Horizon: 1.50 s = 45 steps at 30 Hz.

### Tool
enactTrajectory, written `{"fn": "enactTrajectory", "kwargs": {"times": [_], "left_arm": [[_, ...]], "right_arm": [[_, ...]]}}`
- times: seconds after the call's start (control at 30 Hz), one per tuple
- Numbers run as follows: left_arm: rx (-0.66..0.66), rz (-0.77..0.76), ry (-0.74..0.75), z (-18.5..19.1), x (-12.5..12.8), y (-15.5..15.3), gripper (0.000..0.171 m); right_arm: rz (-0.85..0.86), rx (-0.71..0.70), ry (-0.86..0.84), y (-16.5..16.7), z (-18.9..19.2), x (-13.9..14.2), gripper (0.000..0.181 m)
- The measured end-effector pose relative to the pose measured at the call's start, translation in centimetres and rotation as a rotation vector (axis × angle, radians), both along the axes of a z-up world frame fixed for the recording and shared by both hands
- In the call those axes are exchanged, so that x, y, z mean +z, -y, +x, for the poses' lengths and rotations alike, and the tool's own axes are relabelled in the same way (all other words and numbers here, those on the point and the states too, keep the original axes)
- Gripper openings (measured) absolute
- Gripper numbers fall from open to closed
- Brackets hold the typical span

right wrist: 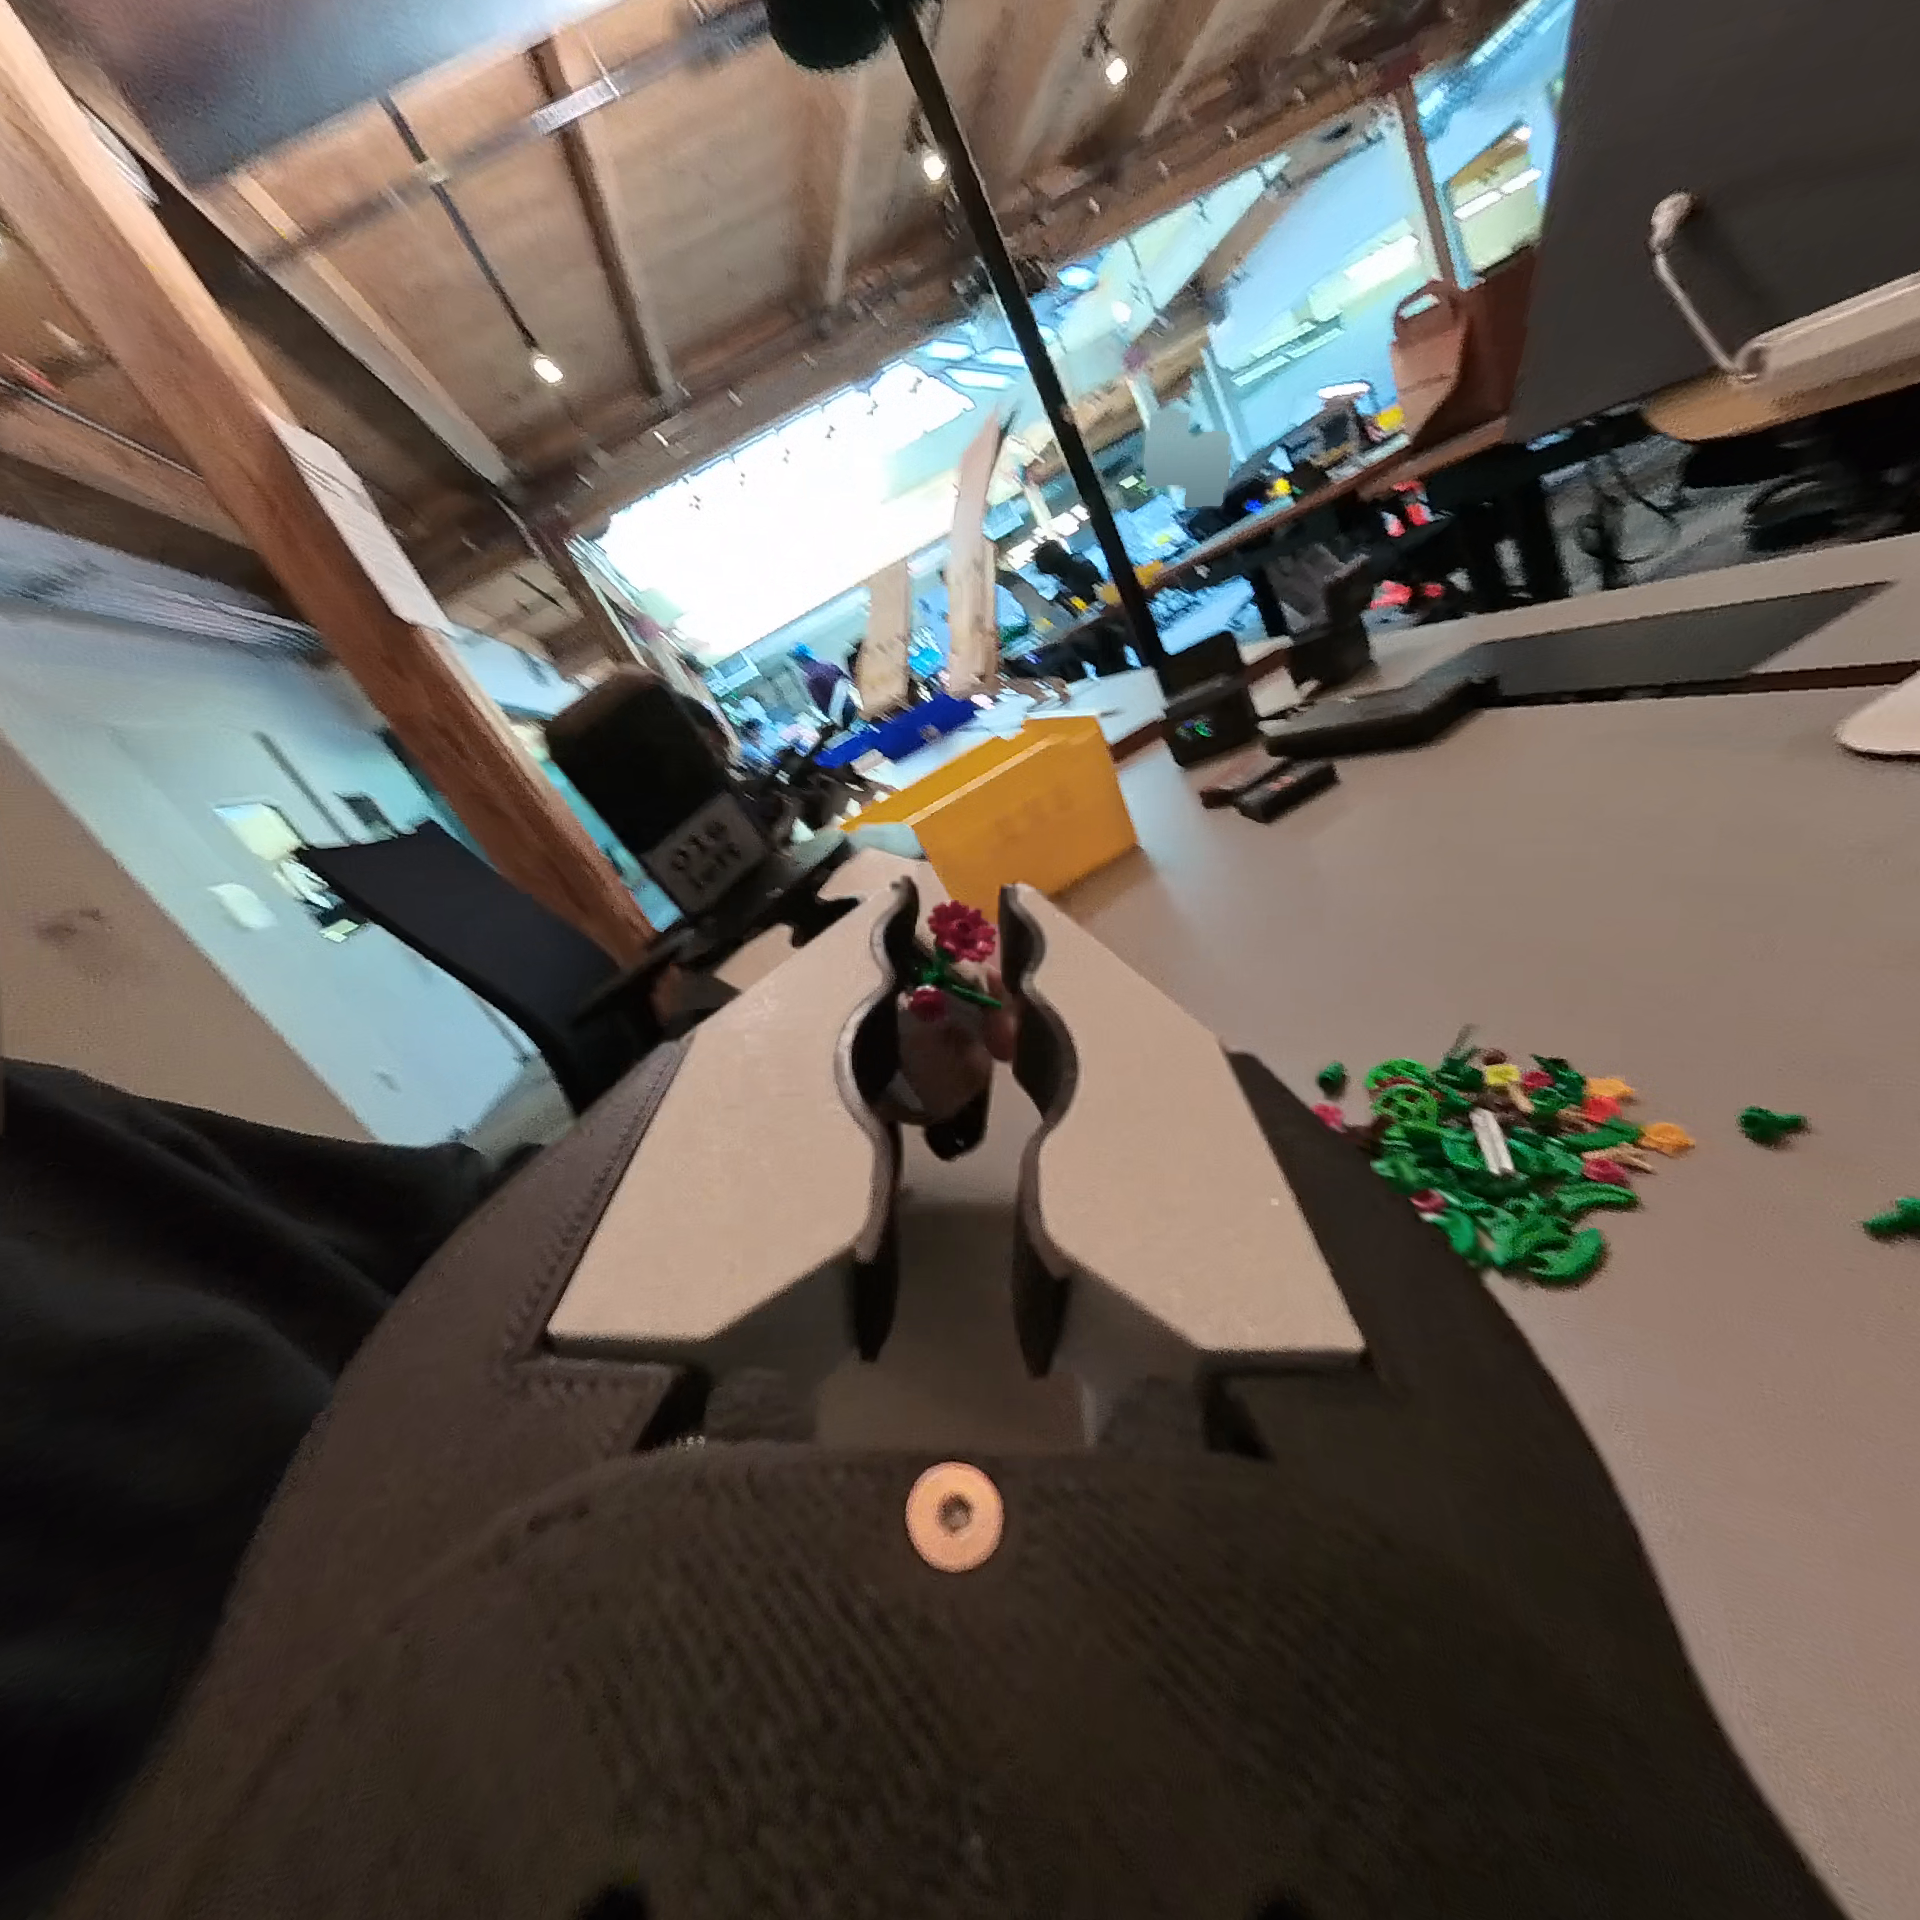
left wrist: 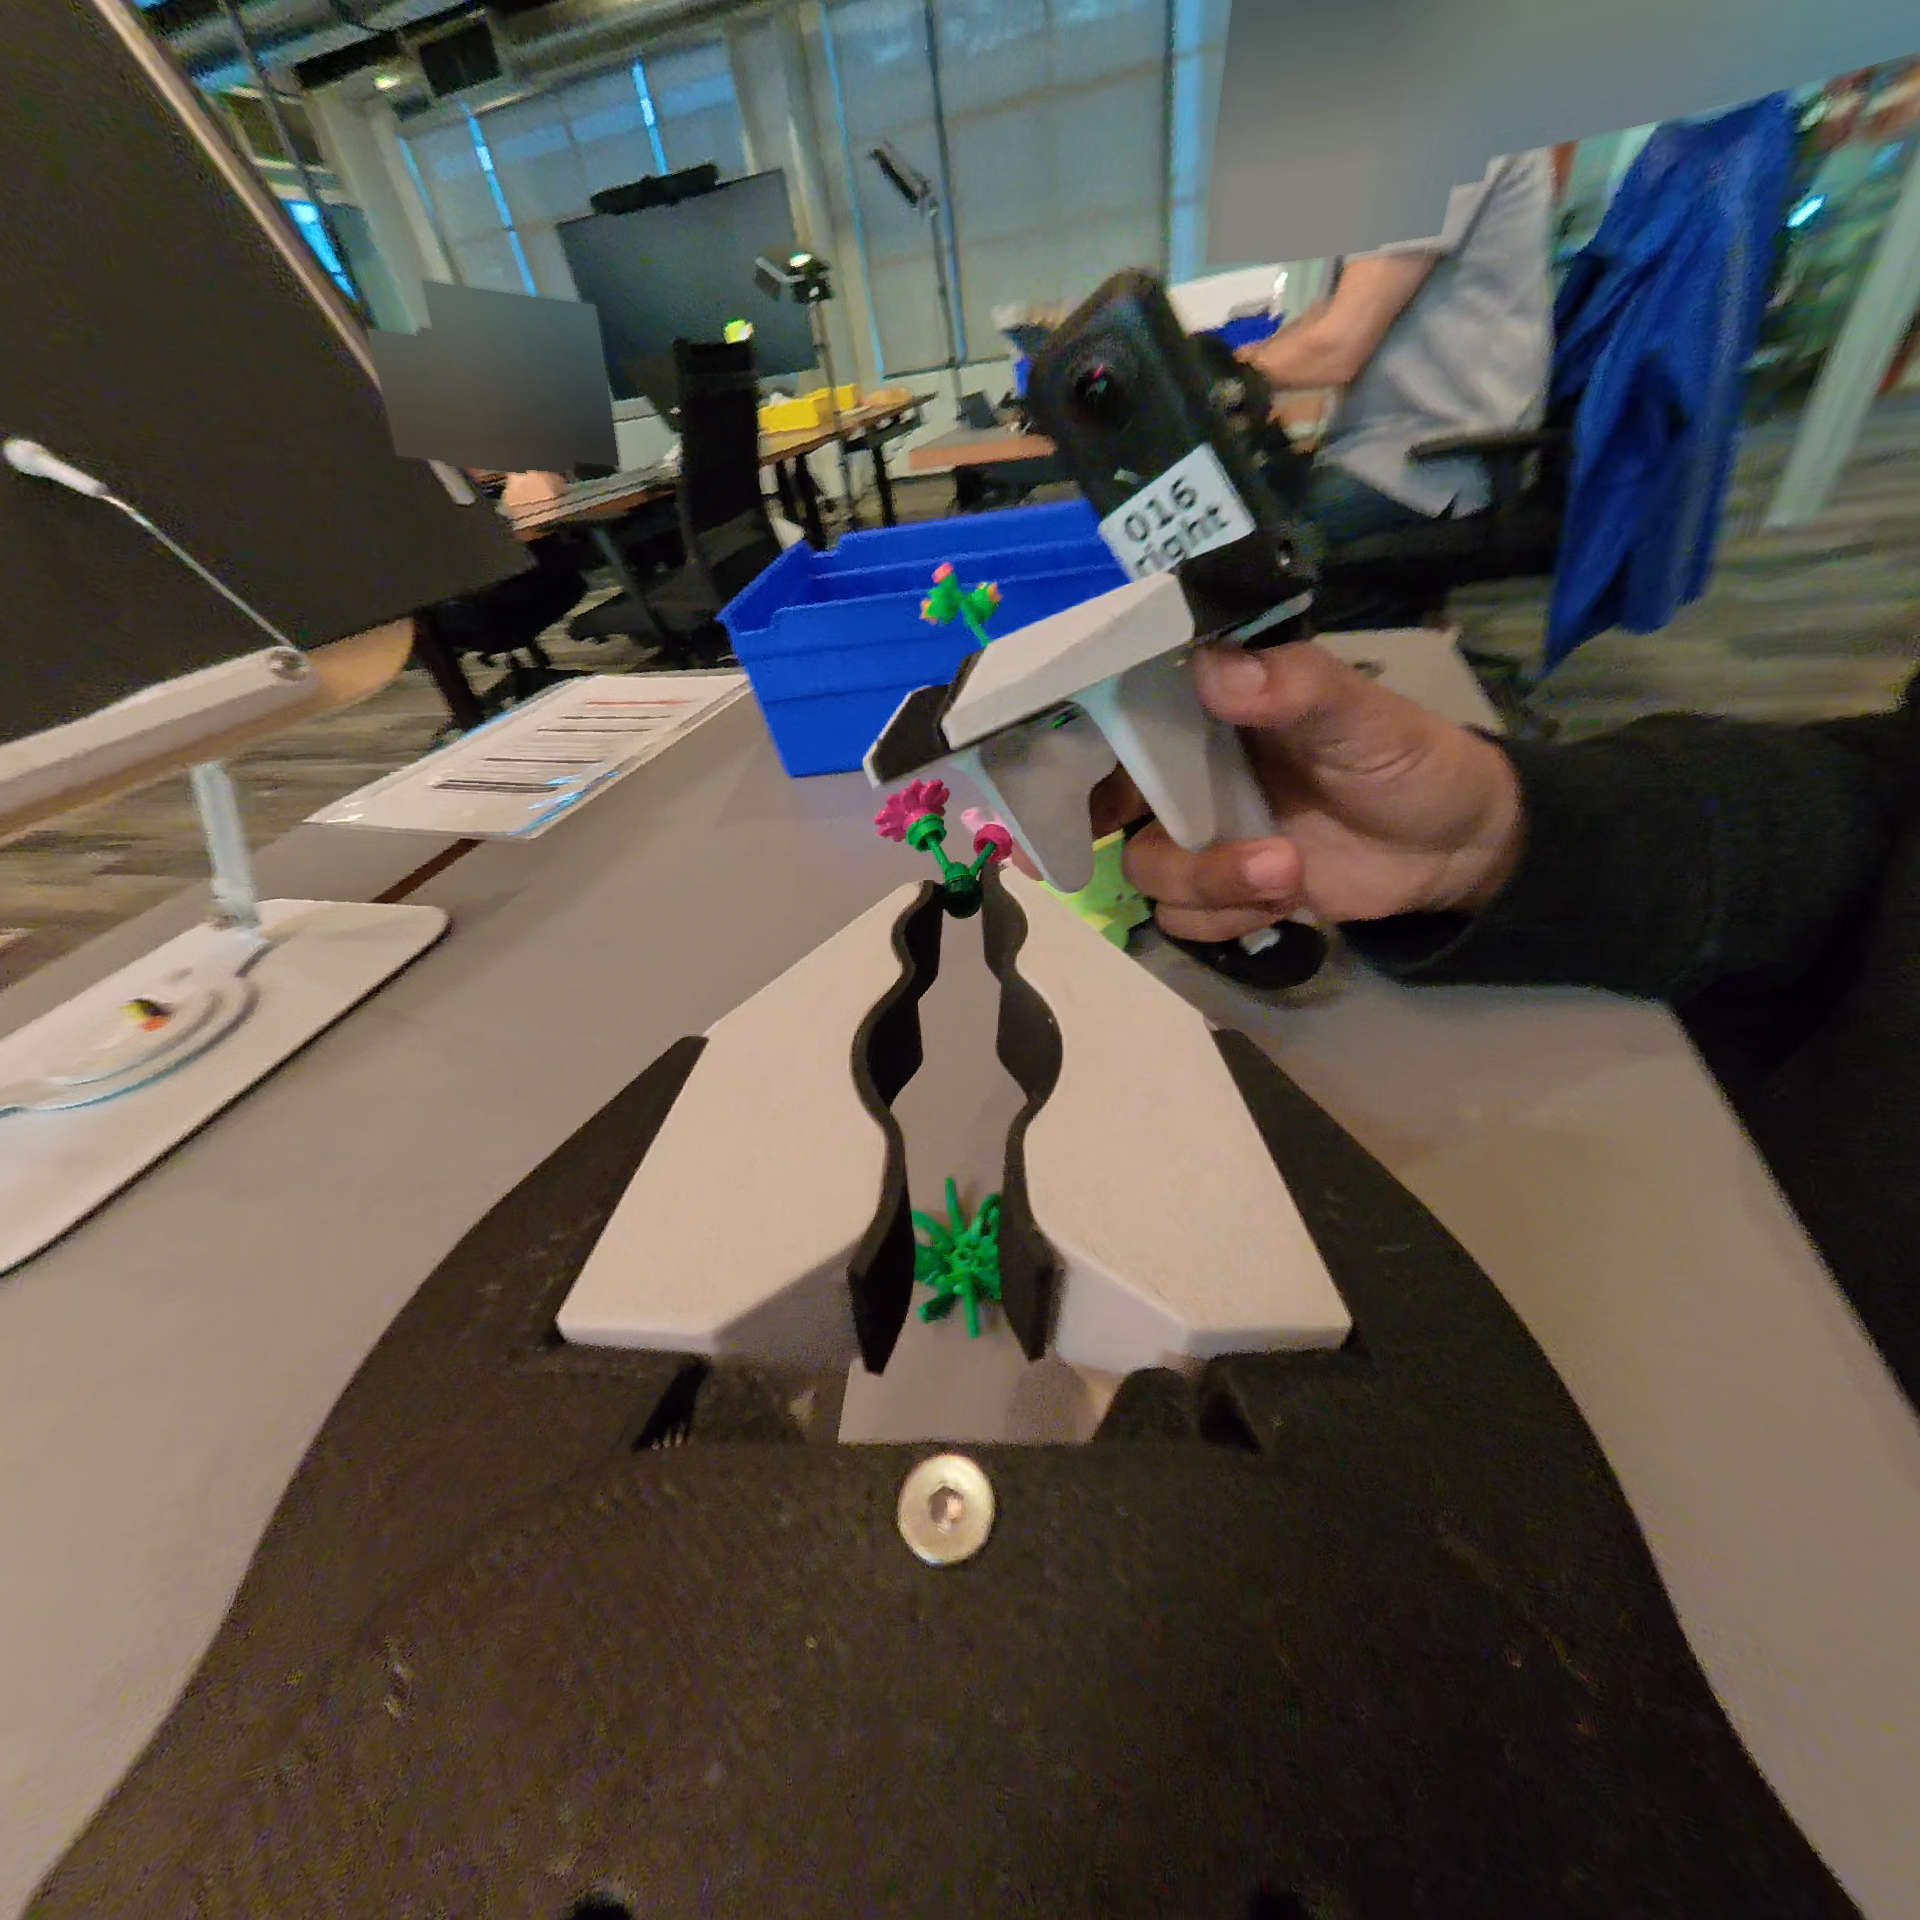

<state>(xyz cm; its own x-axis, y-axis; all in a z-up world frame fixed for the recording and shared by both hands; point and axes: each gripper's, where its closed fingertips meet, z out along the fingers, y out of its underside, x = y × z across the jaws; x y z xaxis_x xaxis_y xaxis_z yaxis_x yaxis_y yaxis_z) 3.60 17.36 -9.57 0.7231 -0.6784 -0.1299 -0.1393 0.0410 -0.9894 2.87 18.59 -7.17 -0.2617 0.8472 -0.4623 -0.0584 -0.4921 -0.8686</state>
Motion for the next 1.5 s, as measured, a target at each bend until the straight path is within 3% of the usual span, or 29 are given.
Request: {"fn": "enactTrajectory", "kwargs": {"times": [0.13,0.37,0.5,0.9,1.0,1.17,1.33,1.5], "left_arm": [[-0.078,-0.040,0.117,0.1,0.9,0.6,0.003],[-0.194,-0.129,0.276,0.3,1.7,1.4,0.004],[-0.223,-0.156,0.288,0.6,1.5,1.6,0.004],[-0.308,-0.215,0.333,1.1,1.6,2.4,0.003],[-0.356,-0.242,0.345,1.4,1.6,2.9,0.003],[-0.424,-0.275,0.418,1.4,2.1,3.5,0.004],[-0.464,-0.304,0.560,0.4,3.4,3.5,0.018],[-0.476,-0.379,0.668,-0.7,3.8,3.0,0.013]], "right_arm": [[-0.054,0.055,-0.056,0.2,0.6,0.9,0.022],[0.115,0.024,-0.014,1.5,0.0,0.5,0.017],[0.140,0.022,-0.031,1.7,0.3,0.8,0.004],[0.215,0.057,-0.026,2.8,0.3,0.7,0.013],[0.222,0.076,-0.032,3.2,0.4,0.7,0.007],[0.270,0.063,-0.041,3.4,0.6,1.0,0.001],[0.299,0.020,-0.067,3.0,1.2,1.7,0.001],[0.456,-0.031,-0.032,3.3,1.2,1.2,0.002]]}}
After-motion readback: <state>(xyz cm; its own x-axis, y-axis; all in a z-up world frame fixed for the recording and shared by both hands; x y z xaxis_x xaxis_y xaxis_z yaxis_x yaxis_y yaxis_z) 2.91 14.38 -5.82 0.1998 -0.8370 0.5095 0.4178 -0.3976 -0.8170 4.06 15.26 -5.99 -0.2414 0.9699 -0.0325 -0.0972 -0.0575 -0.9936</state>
